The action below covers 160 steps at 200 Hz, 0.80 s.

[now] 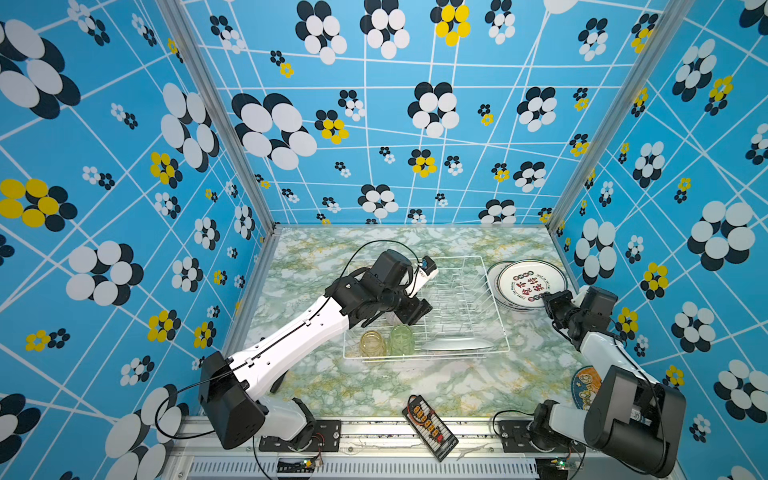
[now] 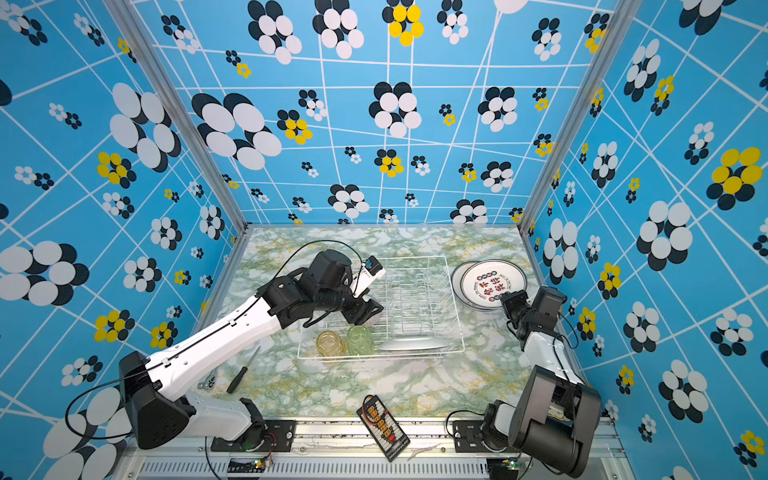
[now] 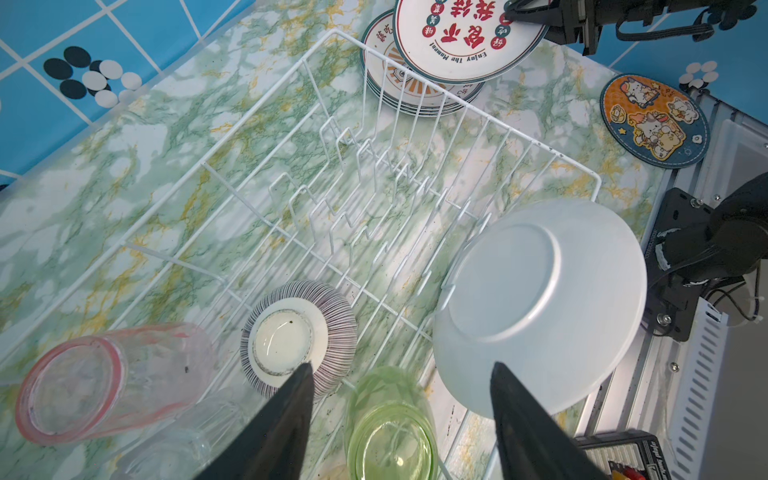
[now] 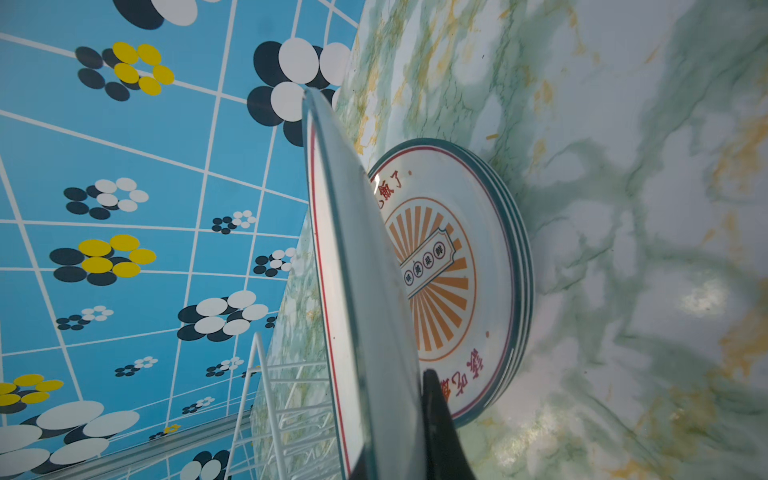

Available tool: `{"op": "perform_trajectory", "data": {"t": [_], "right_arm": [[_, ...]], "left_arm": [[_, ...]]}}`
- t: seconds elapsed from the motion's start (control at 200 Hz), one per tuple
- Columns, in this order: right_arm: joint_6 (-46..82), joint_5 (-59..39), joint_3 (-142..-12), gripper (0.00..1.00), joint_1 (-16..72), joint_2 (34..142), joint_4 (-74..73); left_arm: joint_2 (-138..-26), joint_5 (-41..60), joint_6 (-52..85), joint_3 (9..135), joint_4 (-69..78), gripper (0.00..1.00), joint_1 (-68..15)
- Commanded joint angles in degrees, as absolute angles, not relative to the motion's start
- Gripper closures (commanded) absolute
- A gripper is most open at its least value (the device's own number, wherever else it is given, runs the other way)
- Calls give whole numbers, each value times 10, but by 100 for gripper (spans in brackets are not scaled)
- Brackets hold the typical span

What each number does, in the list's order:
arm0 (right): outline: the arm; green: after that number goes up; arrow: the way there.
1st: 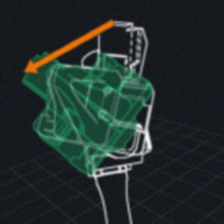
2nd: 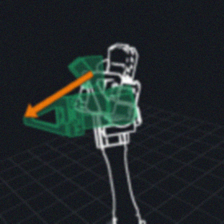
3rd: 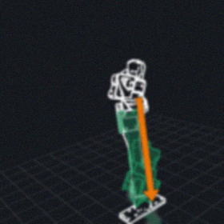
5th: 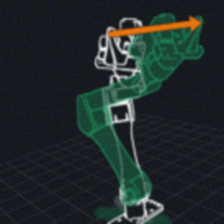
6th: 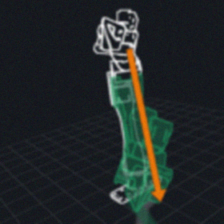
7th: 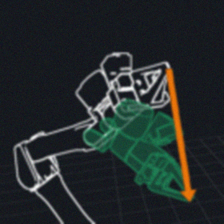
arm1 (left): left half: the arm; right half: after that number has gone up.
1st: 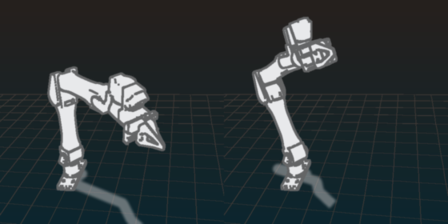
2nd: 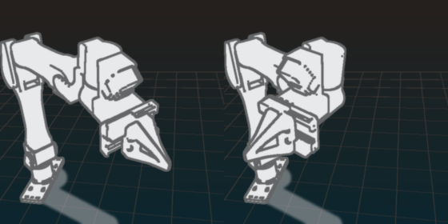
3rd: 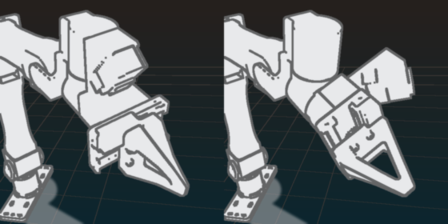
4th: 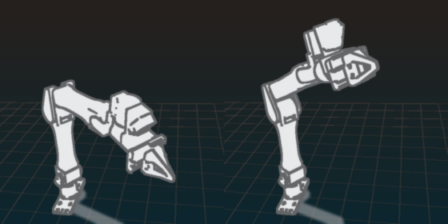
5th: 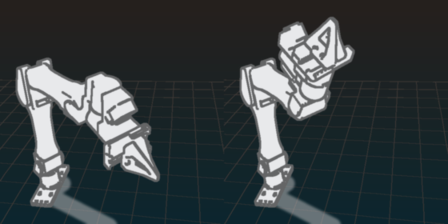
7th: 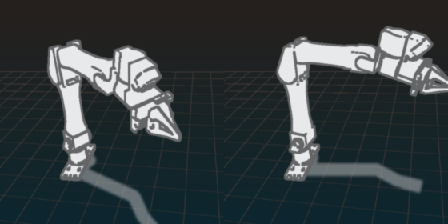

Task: Unload the mixed dishes from the dish rack
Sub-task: 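Carry the plate to the stack with right gripper while left returns over rack, then lower the plate flat onto the printed-plate stack with the right gripper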

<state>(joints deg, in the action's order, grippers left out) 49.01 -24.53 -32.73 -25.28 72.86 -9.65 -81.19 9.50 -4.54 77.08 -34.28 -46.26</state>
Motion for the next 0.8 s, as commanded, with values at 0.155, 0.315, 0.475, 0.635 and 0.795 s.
{"op": "perform_trajectory", "data": {"t": [0.155,0.315,0.475,0.635,0.795], "right_arm": [[502,-269,-331,100,-255,759,-162],[511,-282,-329,100,-254,781,-186],[515,-285,-325,100,-255,799,-202],[525,-303,-321,100,-255,825,-223],[525,-303,-321,100,-255,843,-227]], "left_arm": [[-831,75,-61,796,-359,32,-472],[-838,75,-60,804,-359,32,-472],[-842,74,-59,809,-364,32,-473],[-847,73,-56,809,-364,32,-474],[-854,74,-55,813,-365,32,-476]]}}
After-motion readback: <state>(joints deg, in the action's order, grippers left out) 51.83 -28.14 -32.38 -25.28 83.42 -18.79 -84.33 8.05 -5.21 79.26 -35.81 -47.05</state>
